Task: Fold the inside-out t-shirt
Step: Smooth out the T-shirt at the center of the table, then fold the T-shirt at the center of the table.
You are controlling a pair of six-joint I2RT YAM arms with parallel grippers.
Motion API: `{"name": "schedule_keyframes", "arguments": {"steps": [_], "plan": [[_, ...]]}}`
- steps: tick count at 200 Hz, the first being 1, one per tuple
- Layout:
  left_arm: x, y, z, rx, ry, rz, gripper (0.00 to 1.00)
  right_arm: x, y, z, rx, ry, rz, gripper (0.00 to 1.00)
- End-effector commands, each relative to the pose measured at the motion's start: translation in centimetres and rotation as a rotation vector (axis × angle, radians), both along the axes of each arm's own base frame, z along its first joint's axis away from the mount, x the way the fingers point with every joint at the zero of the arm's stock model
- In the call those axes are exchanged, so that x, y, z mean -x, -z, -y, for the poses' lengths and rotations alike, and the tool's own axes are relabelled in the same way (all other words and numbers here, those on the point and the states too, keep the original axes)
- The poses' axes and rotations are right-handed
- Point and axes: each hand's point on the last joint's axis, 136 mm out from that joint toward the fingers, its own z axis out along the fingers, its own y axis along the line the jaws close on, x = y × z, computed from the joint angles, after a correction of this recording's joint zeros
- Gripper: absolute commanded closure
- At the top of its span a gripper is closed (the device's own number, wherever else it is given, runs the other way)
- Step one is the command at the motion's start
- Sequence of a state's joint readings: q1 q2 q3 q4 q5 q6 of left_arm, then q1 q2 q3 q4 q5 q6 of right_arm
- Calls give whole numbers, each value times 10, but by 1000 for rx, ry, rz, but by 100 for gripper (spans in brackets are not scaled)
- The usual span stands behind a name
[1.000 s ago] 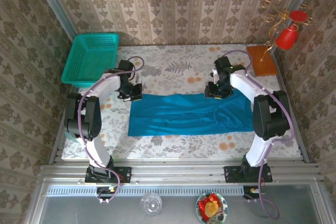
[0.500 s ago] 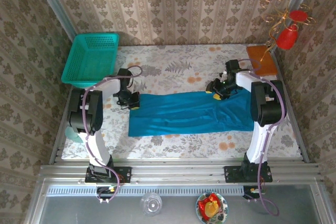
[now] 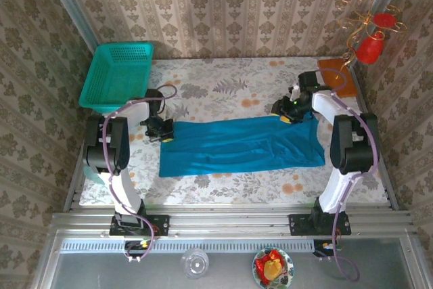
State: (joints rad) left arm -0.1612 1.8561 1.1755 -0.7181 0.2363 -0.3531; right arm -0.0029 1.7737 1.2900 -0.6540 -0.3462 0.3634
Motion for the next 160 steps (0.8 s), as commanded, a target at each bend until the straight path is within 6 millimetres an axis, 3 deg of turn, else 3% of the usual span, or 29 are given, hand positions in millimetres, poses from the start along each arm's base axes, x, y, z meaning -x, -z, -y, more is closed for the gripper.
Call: {"name": "schedule_keyframes", "arguments": {"steps": [1, 18, 72, 160], "plan": [[10, 5, -26, -86, 3, -38, 97, 44, 13, 61, 345, -27, -151, 51], [8, 3, -27, -70, -4, -32, 97, 61, 24, 79, 433, -27, -212, 51], [-1, -17, -4, 61, 1, 45, 89, 88, 52, 96, 531, -76, -324, 41], [-2, -34, 1, 84, 13, 82, 87, 74, 73, 95, 491, -123, -386, 42]]}}
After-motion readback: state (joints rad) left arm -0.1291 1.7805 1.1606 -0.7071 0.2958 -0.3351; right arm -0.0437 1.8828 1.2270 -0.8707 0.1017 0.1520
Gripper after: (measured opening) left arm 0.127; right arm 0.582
